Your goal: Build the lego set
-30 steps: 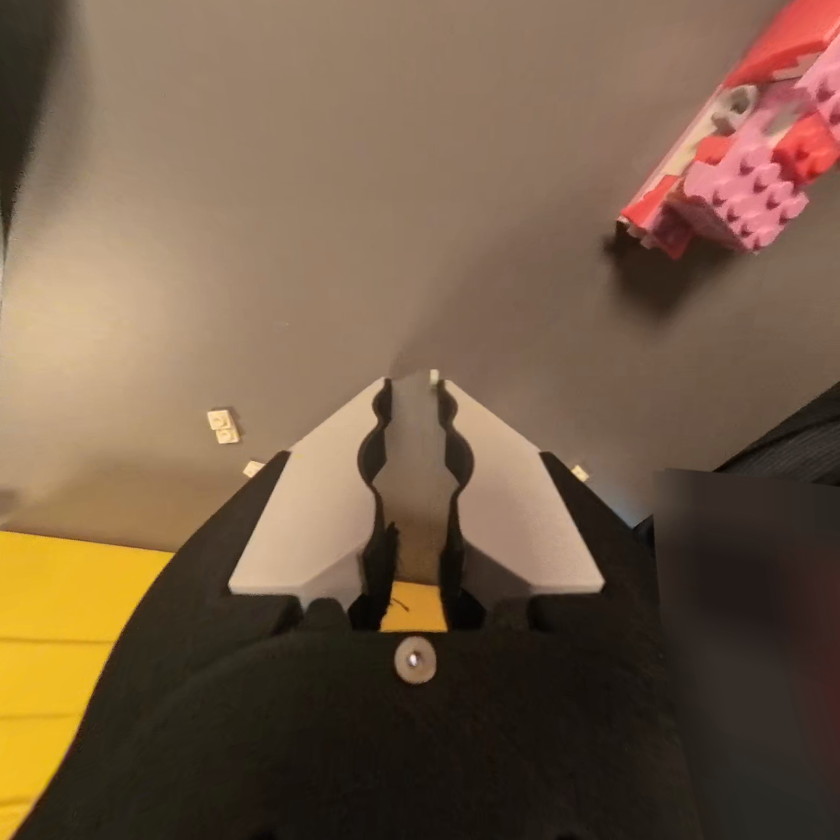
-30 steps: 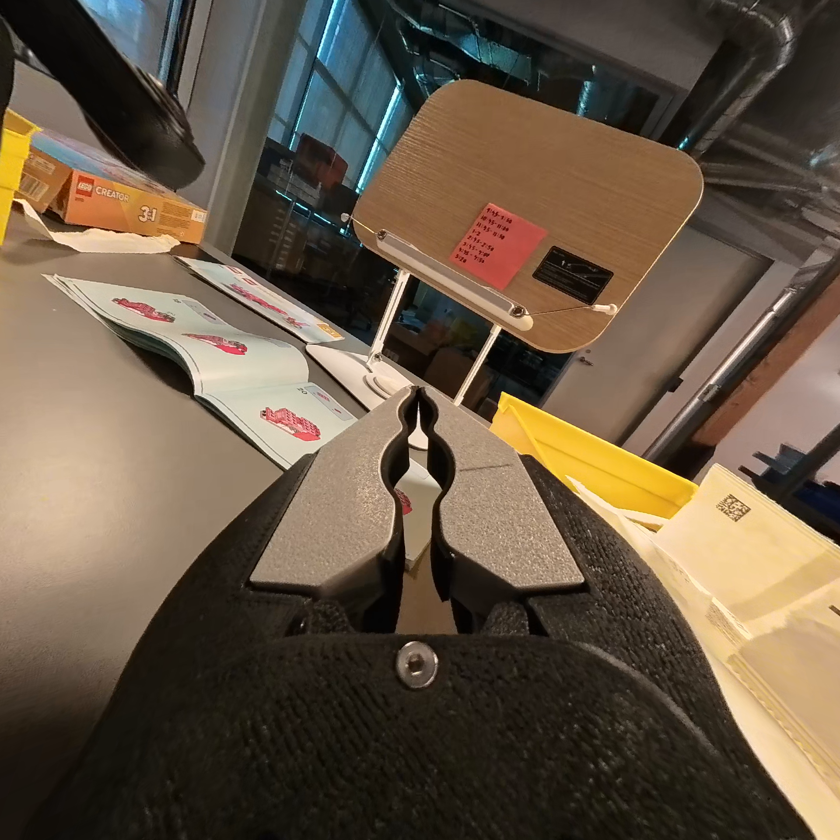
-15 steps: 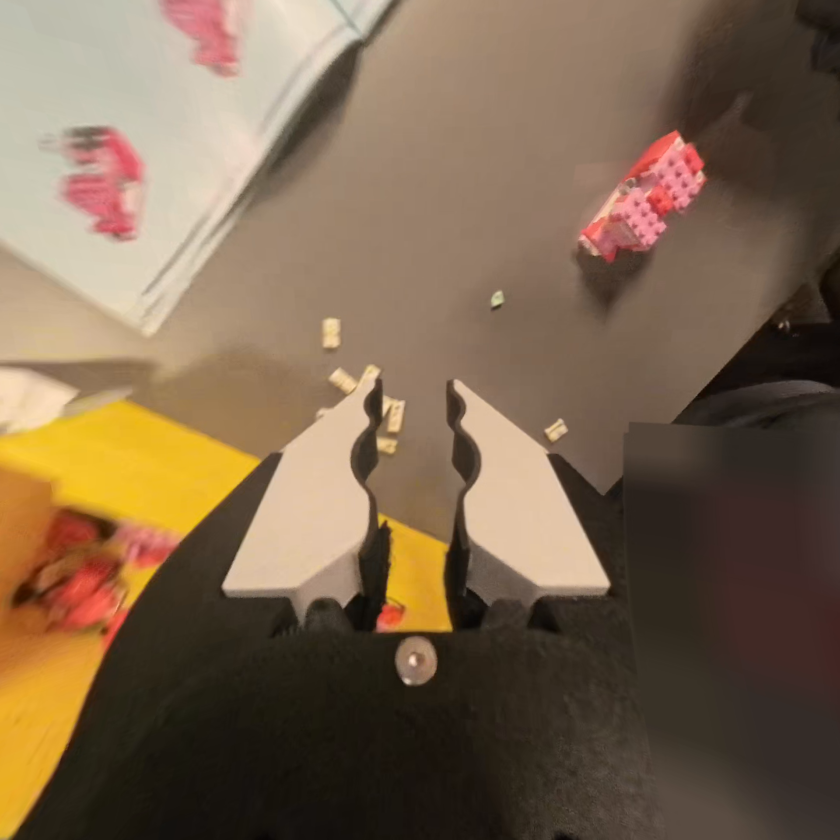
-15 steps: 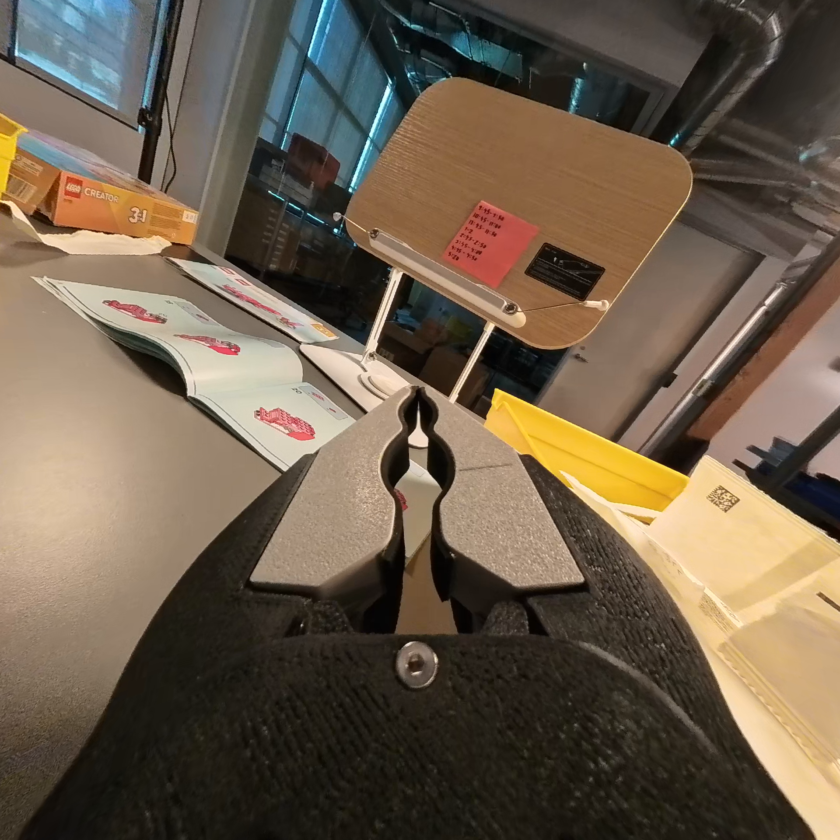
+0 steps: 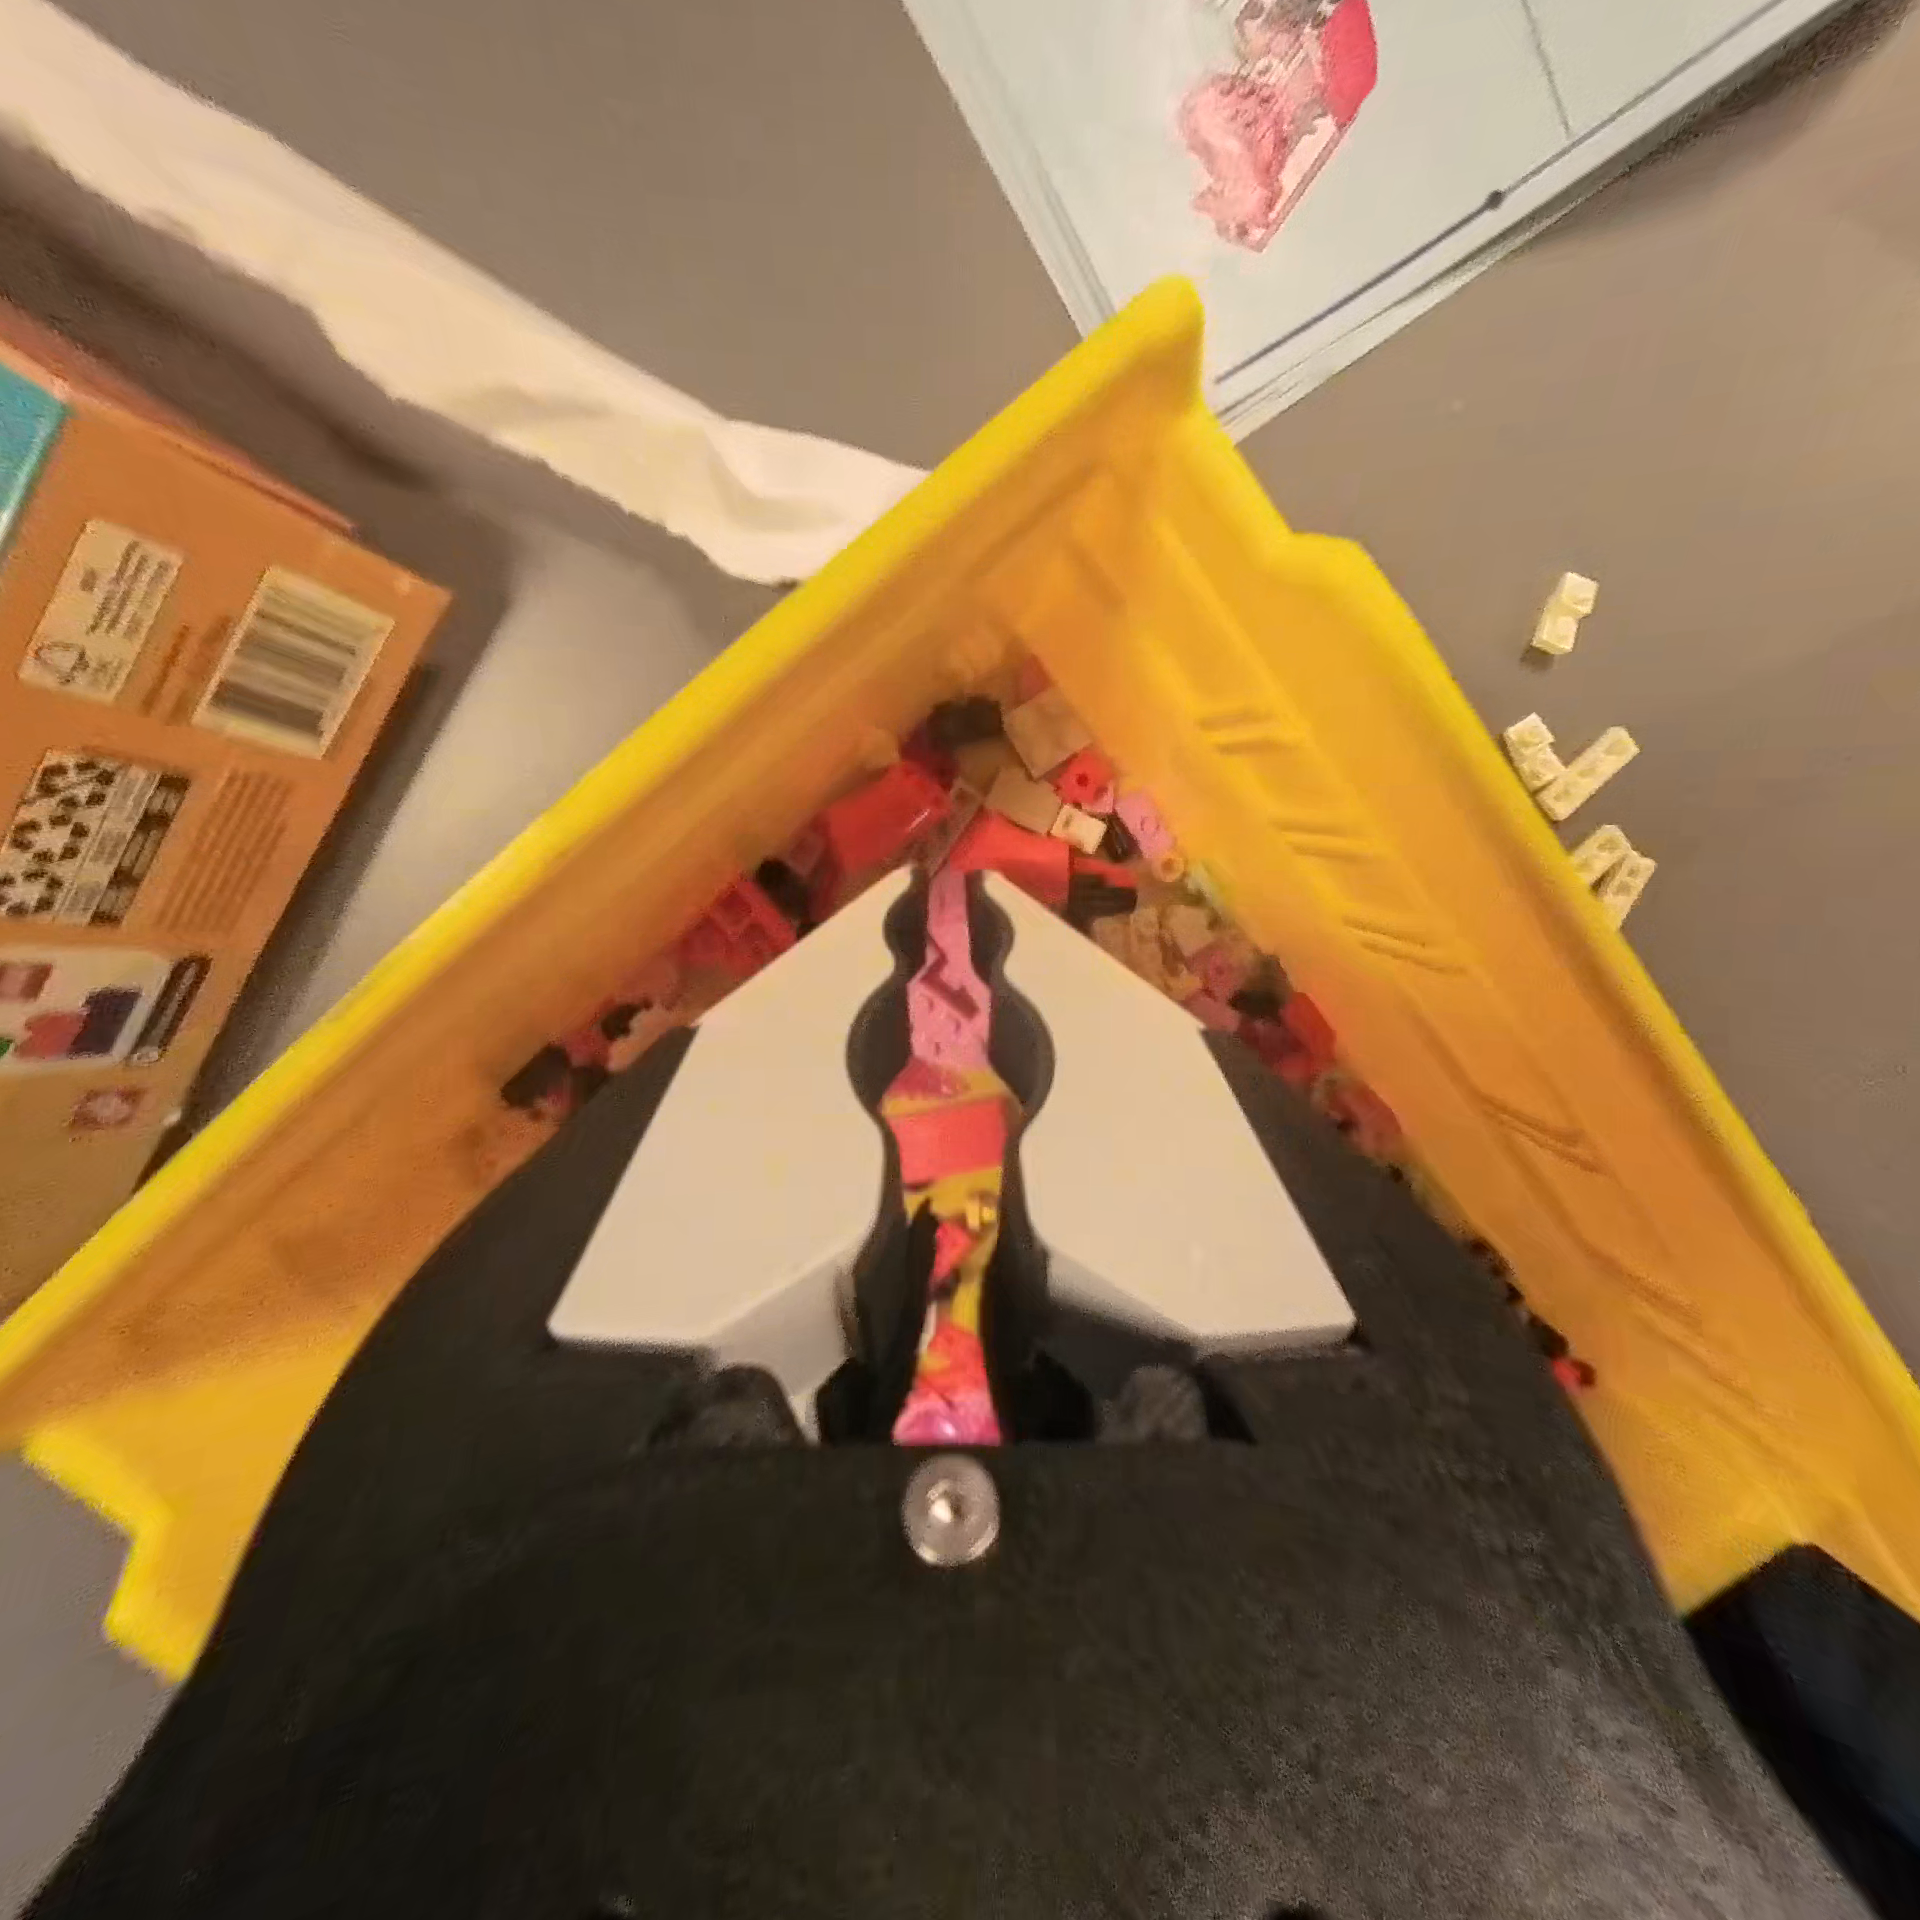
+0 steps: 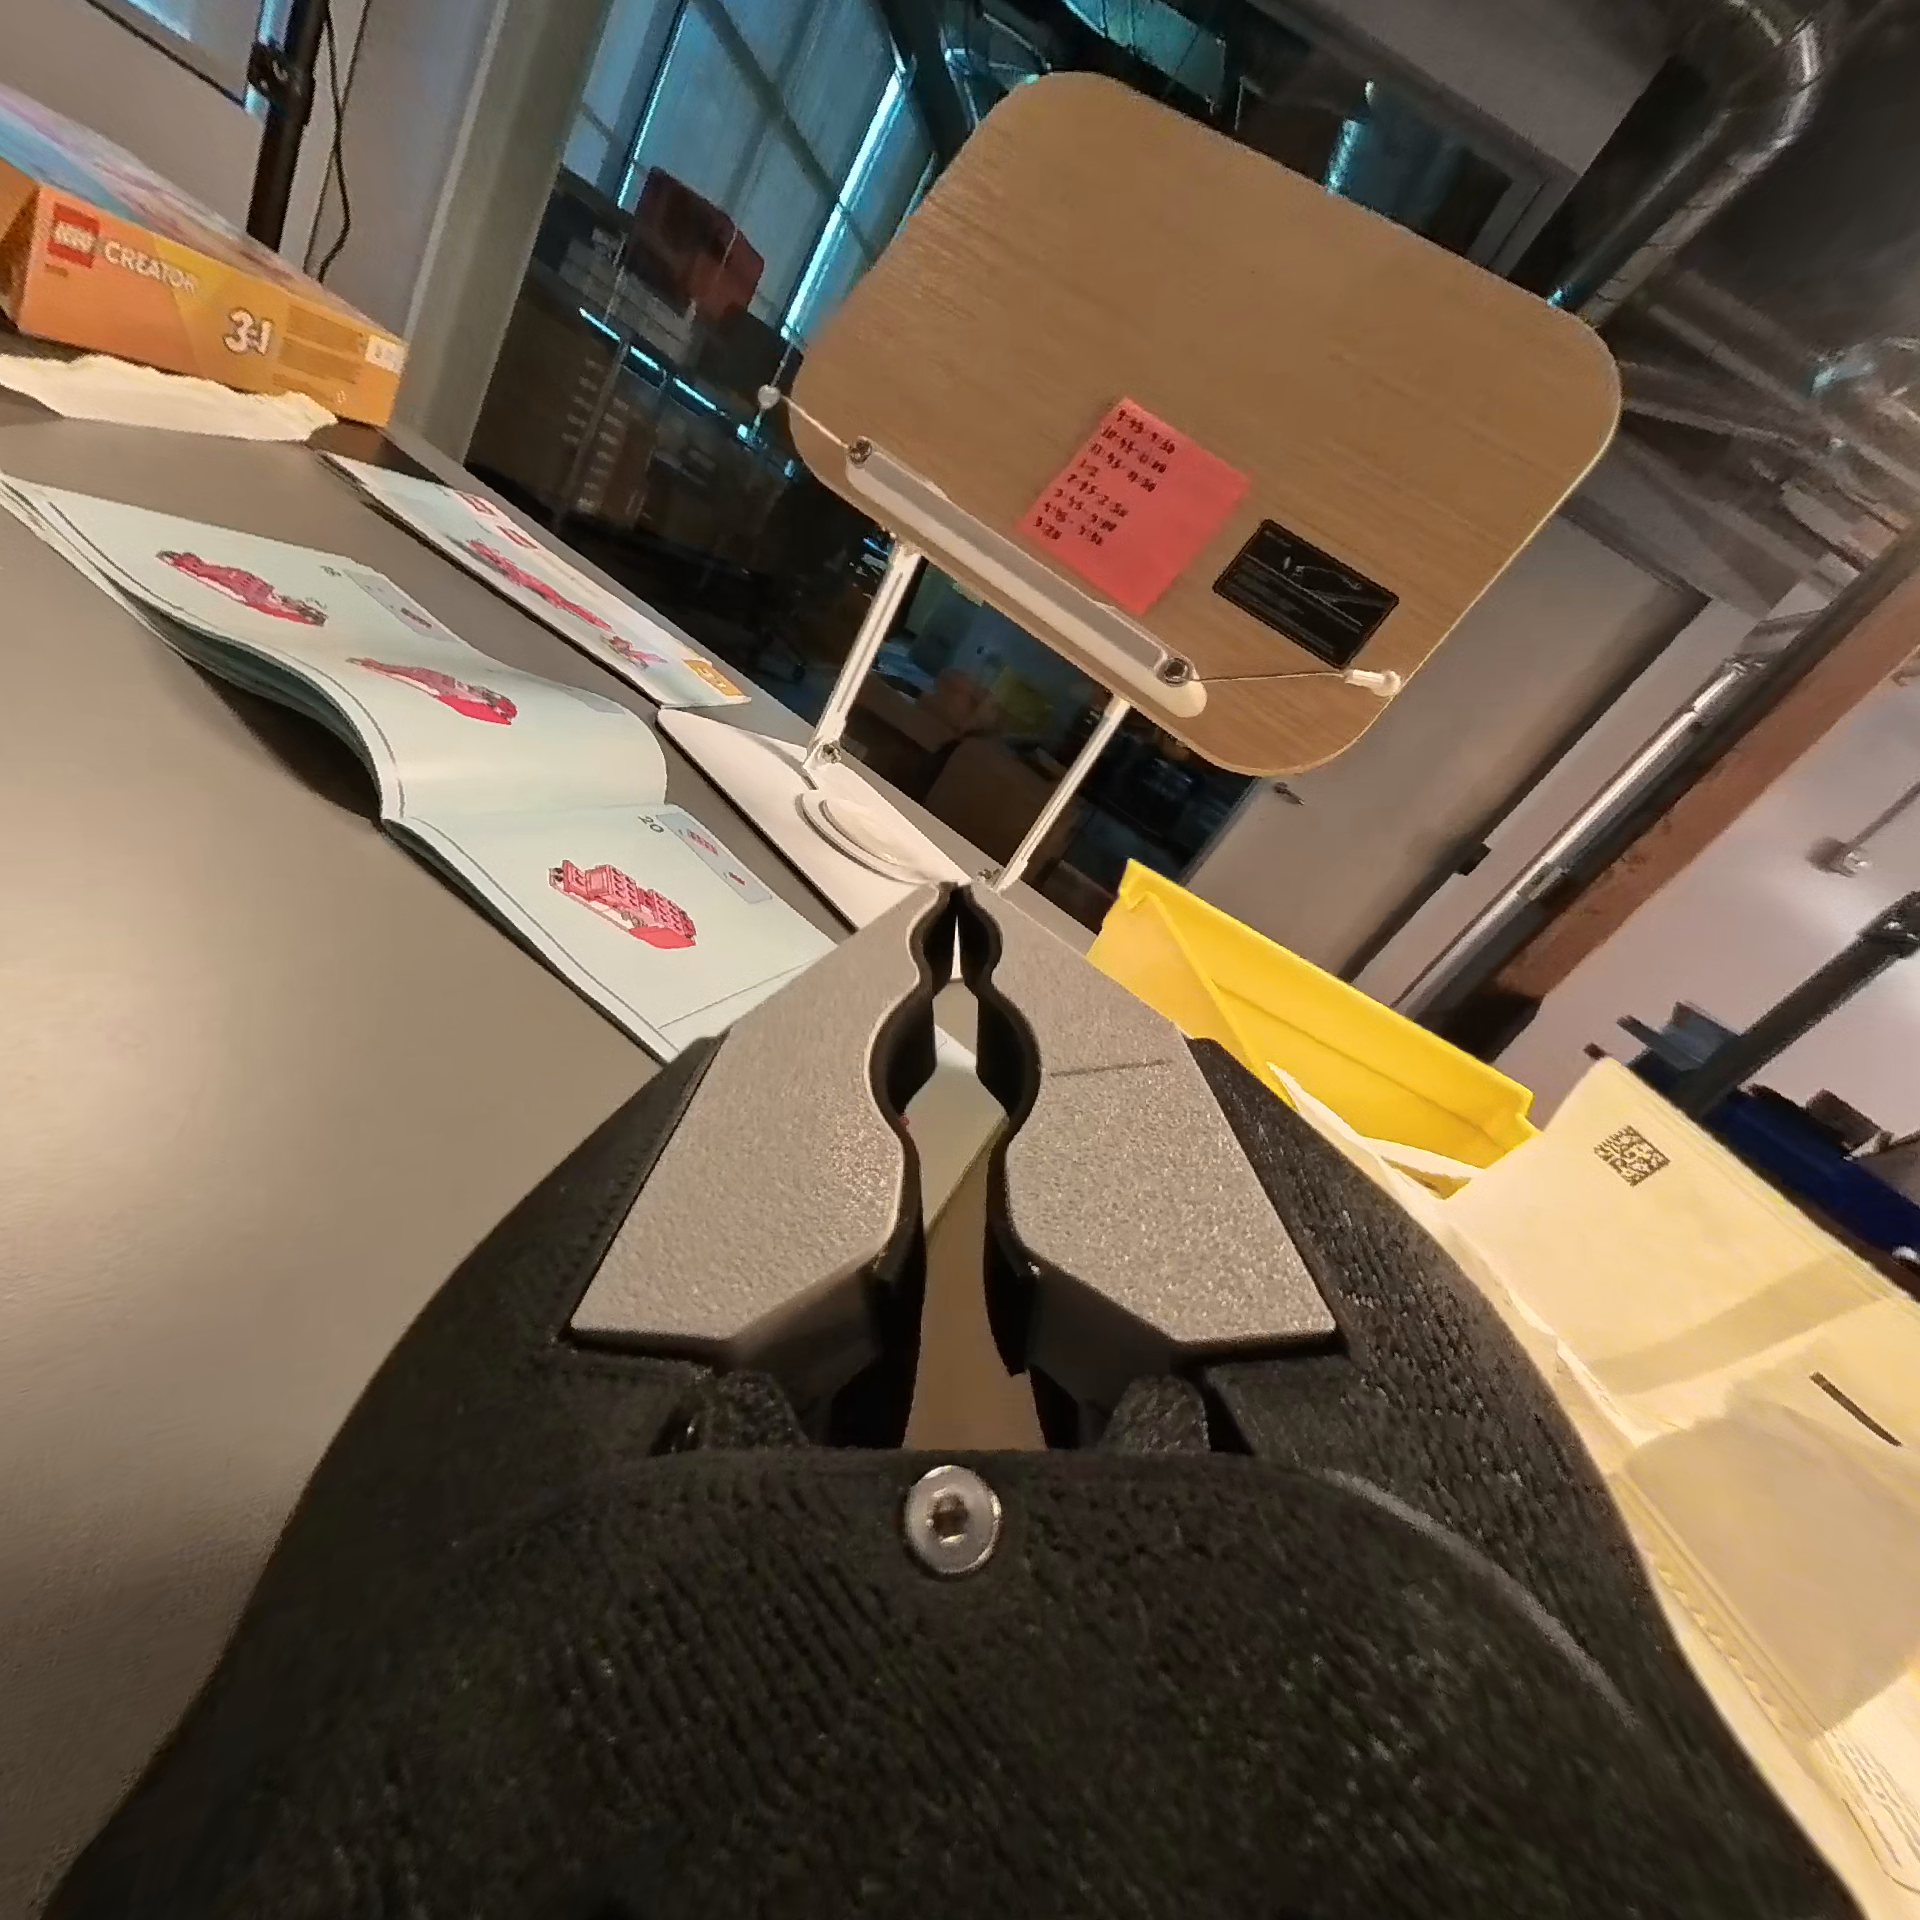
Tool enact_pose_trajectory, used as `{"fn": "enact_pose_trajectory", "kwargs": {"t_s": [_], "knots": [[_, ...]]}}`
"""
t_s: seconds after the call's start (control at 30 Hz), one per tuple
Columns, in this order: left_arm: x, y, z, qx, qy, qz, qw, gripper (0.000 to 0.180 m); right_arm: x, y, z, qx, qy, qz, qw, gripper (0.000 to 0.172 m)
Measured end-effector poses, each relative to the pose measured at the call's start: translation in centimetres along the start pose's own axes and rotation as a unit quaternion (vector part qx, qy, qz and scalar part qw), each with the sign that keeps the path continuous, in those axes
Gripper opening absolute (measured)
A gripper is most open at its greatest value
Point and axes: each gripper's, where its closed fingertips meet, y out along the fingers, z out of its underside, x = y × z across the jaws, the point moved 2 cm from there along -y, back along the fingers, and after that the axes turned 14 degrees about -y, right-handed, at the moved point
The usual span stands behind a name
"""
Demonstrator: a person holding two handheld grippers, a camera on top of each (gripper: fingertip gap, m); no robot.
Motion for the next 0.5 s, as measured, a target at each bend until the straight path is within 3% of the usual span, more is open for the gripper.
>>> {"fn": "enact_pose_trajectory", "kwargs": {"t_s": [0.07, 0.23, 0.5], "knots": [[-0.4, 0.8, -0.3, -0.009, -0.012, 0.023, 1.000, 0.011, 0.3, 0.1, 0.1, 0.006, -0.014, -0.003, 1.000, 0.000], [0.5, 2.6, -0.4, 0.006, -0.095, 0.014, 0.995, 0.044, 0.8, 0.3, 0.2, 0.018, -0.043, -0.008, 0.999, 0.000], [2.0, 3.4, 0.2, 0.007, -0.118, -0.017, 0.993, 0.034, 0.9, 0.4, 0.3, 0.025, -0.051, -0.008, 0.998, 0.000]]}}
